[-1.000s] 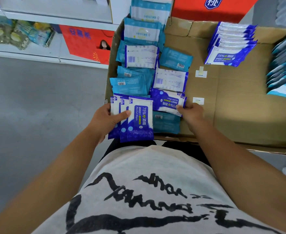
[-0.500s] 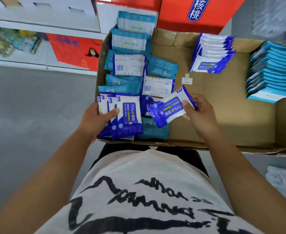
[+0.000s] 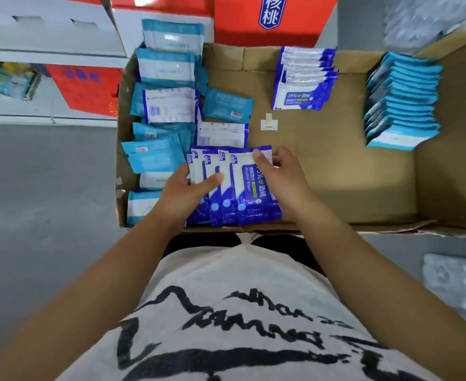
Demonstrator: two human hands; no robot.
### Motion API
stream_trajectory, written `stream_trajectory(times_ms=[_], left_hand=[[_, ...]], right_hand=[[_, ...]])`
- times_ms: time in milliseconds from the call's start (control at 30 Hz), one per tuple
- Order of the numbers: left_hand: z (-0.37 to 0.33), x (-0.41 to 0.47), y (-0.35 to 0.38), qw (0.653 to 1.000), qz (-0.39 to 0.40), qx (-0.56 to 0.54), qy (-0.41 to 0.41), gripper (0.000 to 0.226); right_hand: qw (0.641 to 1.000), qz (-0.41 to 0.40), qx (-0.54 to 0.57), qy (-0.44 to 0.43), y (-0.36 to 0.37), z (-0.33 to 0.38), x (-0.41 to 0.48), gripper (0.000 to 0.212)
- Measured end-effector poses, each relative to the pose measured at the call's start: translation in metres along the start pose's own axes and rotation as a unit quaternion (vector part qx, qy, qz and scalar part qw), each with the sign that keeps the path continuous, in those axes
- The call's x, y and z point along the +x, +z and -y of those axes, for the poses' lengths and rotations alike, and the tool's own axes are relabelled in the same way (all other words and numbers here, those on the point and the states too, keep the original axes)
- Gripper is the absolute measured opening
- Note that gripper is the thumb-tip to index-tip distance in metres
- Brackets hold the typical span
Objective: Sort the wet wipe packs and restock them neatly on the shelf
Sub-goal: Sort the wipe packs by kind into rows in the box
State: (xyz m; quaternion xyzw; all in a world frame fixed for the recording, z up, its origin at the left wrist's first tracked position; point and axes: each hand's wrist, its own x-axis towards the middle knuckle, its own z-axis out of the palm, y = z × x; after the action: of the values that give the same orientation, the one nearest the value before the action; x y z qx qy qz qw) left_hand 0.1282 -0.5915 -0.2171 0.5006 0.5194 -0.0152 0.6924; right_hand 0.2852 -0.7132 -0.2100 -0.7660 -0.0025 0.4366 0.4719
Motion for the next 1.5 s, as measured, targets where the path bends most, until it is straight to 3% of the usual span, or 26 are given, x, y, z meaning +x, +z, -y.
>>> stream_trajectory(times_ms=[100,233,333,433,533,667,767,833,933,1033,1133,1200,1300,1400,1500], left_hand=[[0.003,-0.005,0.032,0.999,0.016,-0.025,-0.017,0.032],[0.0,-0.013,0.078,0.998,0.024,-0.04,-0.037,0.069],[0.001,-0.013,0.104,0.999,-0.007,-0.025,-0.024,0.045],[0.002,-0.011,0.126,0.995,-0.03,-0.095,-0.018,0.024],[-0.003,-0.006,0.153,0.978,-0.009,-0.203,-0.053,0.035],[-0.014,0.007,0.179,0.955,0.014,-0.282,-0.091,0.03],[-0.011,0.031,0.18,0.987,-0.048,-0.148,-0.042,0.046],[-0.006,0.046,0.171,0.998,-0.061,-0.031,-0.003,0.054],[0.004,0.065,0.15,0.969,-0.137,0.201,0.045,0.052],[0.016,0.076,0.121,0.916,-0.199,0.347,0.036,0.047],[0.03,0.079,0.091,0.872,-0.183,0.453,0.027,0.053],[0.036,0.08,0.074,0.848,-0.159,0.505,0.024,0.057],[0.039,0.082,0.056,0.837,-0.146,0.526,0.037,0.058],[0.039,0.084,0.046,0.834,-0.162,0.525,0.052,0.058],[0.033,0.086,0.039,0.843,-0.176,0.507,0.043,0.059]], right_hand=[[0.999,0.018,-0.023,-0.019,-0.017,-0.008,-0.006,0.034],[0.997,0.028,-0.057,-0.05,-0.038,-0.01,-0.007,0.023],[0.999,0.04,0.018,0.017,-0.058,0.001,-0.004,0.028],[0.986,0.127,0.049,0.095,-0.085,0.011,0.003,0.037],[0.963,0.237,-0.001,0.127,-0.099,0.013,0.009,0.033],[0.96,0.252,-0.031,0.12,-0.111,0.016,0.027,0.032],[0.963,0.234,-0.101,0.091,-0.122,0.022,0.057,0.036],[0.958,0.208,-0.197,0.012,-0.124,0.027,0.082,0.042],[0.928,0.132,-0.328,-0.114,-0.123,0.031,0.125,0.058],[0.858,0.086,-0.459,-0.213,-0.123,0.031,0.169,0.077],[0.744,0.057,-0.599,-0.289,-0.127,0.031,0.198,0.088],[0.705,0.071,-0.636,-0.305,-0.13,0.031,0.206,0.088],[0.674,0.045,-0.655,-0.339,-0.128,0.03,0.208,0.09],[0.675,0.008,-0.651,-0.347,-0.12,0.032,0.201,0.098],[0.706,-0.002,-0.61,-0.36,-0.1,0.033,0.183,0.099]])
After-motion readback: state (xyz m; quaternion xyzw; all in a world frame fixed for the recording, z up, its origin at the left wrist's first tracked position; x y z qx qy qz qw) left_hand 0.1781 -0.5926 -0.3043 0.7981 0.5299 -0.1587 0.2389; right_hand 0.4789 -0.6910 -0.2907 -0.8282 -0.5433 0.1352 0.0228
